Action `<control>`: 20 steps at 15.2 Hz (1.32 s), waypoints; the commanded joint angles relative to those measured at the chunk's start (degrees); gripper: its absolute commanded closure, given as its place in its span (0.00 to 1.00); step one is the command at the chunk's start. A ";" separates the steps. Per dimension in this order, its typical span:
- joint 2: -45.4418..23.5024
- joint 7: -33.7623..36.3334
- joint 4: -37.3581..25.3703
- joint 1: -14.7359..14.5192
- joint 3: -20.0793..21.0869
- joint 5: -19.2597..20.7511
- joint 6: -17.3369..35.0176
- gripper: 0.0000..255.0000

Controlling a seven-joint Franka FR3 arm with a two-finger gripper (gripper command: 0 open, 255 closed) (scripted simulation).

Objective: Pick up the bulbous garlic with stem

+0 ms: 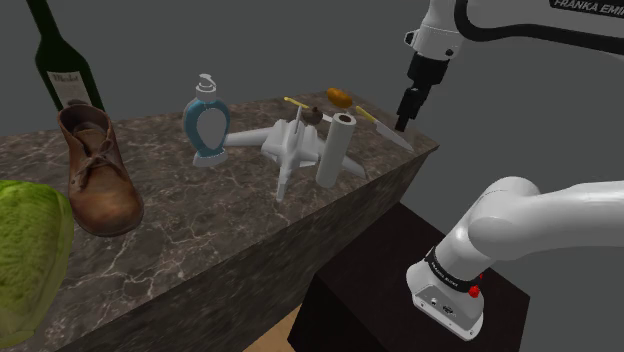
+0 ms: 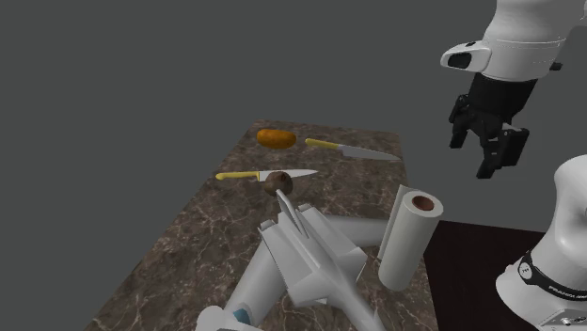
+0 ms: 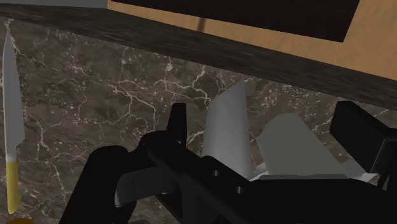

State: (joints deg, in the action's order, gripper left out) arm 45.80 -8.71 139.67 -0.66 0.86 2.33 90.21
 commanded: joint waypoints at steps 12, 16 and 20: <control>-28.03 8.65 -15.85 3.00 -3.69 -9.37 8.75 0.00; -37.63 10.68 -23.00 3.92 -5.45 -13.53 9.92 0.00; -47.06 12.38 -30.83 5.14 -7.10 -18.21 10.07 0.00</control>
State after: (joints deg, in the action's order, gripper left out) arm 1.16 2.88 110.94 4.31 -6.01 -14.52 100.26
